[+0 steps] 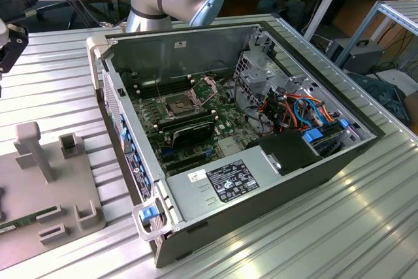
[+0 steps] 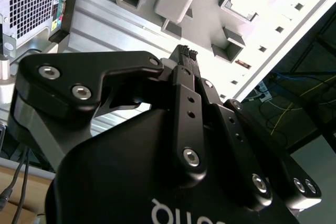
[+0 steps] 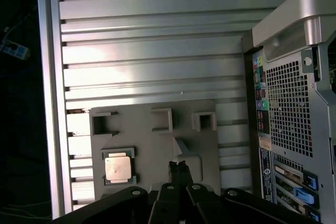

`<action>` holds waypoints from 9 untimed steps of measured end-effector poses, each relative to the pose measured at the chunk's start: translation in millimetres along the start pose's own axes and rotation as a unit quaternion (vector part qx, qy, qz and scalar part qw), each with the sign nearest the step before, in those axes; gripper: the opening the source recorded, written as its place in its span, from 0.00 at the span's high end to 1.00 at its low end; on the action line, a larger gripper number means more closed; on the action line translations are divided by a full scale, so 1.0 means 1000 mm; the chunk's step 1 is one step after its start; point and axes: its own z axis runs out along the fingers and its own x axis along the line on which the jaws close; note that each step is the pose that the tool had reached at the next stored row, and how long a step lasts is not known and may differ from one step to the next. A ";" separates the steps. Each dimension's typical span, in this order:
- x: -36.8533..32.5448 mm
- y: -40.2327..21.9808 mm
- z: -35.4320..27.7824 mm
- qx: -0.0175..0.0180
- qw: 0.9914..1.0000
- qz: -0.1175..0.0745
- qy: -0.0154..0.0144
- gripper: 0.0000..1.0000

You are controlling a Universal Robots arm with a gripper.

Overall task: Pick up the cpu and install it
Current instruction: 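Reach for the cpu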

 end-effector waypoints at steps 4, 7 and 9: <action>0.0001 0.0000 0.0000 0.000 1.000 0.000 0.000 0.89; 0.0004 0.0000 0.0001 0.000 1.000 0.000 0.000 0.89; 0.0012 -0.0002 0.0005 0.000 1.000 0.000 0.000 0.89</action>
